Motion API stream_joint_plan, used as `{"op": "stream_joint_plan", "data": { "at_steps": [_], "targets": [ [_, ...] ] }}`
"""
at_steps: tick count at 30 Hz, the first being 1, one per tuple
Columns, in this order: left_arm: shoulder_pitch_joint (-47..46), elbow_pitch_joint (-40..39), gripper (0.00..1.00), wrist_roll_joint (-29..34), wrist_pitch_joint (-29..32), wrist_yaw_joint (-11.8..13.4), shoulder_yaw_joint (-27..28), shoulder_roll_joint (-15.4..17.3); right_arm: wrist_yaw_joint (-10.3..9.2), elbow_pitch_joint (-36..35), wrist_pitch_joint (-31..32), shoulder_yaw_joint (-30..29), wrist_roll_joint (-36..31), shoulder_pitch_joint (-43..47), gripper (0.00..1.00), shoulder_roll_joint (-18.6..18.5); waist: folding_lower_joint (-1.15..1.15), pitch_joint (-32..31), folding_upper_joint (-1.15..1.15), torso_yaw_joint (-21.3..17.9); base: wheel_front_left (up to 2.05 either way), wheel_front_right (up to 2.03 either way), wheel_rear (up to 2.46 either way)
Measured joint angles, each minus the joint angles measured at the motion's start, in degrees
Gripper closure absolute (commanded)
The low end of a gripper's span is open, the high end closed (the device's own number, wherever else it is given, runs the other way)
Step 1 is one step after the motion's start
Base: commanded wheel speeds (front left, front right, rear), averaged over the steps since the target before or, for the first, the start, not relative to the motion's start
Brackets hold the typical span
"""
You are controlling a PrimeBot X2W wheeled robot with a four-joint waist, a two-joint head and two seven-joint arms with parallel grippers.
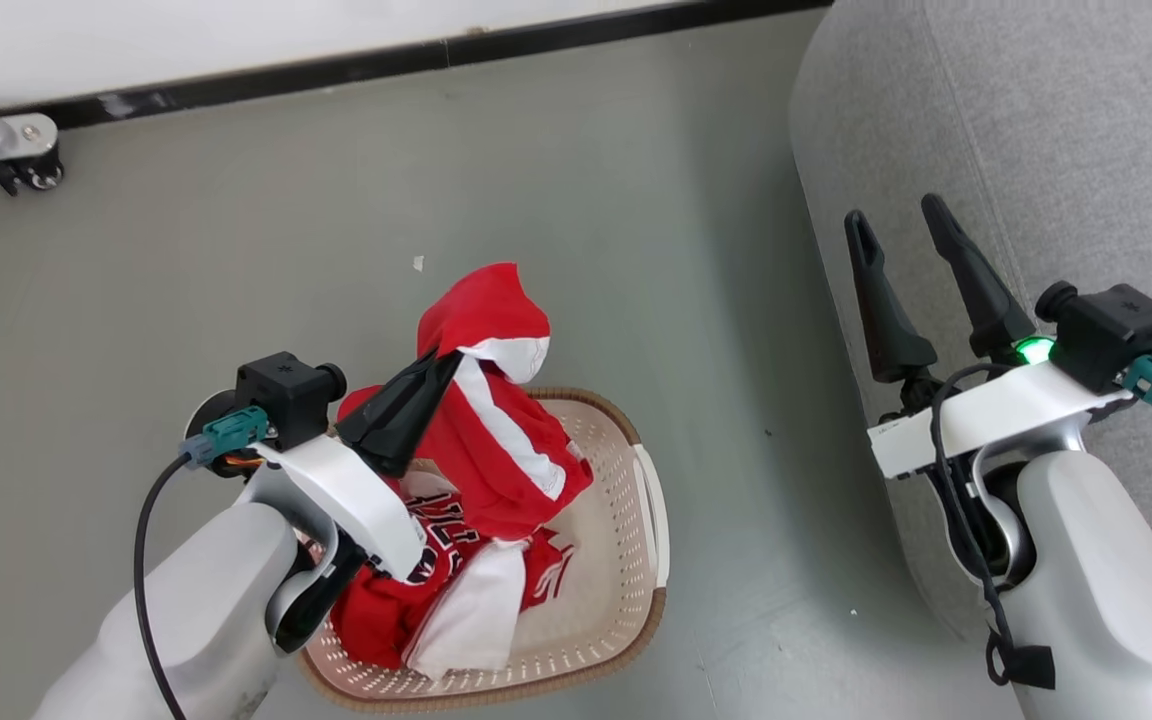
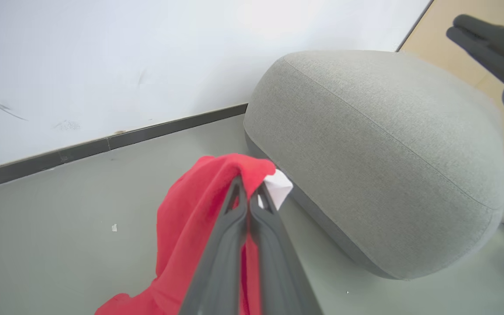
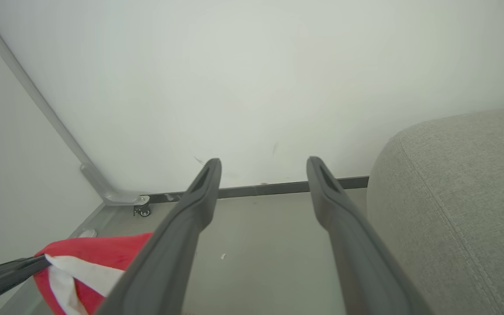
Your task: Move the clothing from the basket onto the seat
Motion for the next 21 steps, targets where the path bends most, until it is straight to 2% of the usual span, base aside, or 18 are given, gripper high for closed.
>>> {"op": "stream_joint_plan", "data": {
  "at_steps": [9,21],
  "targets": [
    [2.38,-3.45,1.0,1.67,0.0,0.0,3.9,-0.64,0.0,0.77,0.0,1.77,0.19,1.38,0.0,-0.65,0.0,-4.13,0.0,1.12,0.0,0.0,0.0],
    [3.48,-6.02,1.0,4.63,0.0,0.0,6.06,-2.0,0.0,3.0,0.0,5.69,1.04,4.64,0.0,-1.49,0.0,-9.25,0.0,2.43,0.0,0.0,0.0]
  ]
}}
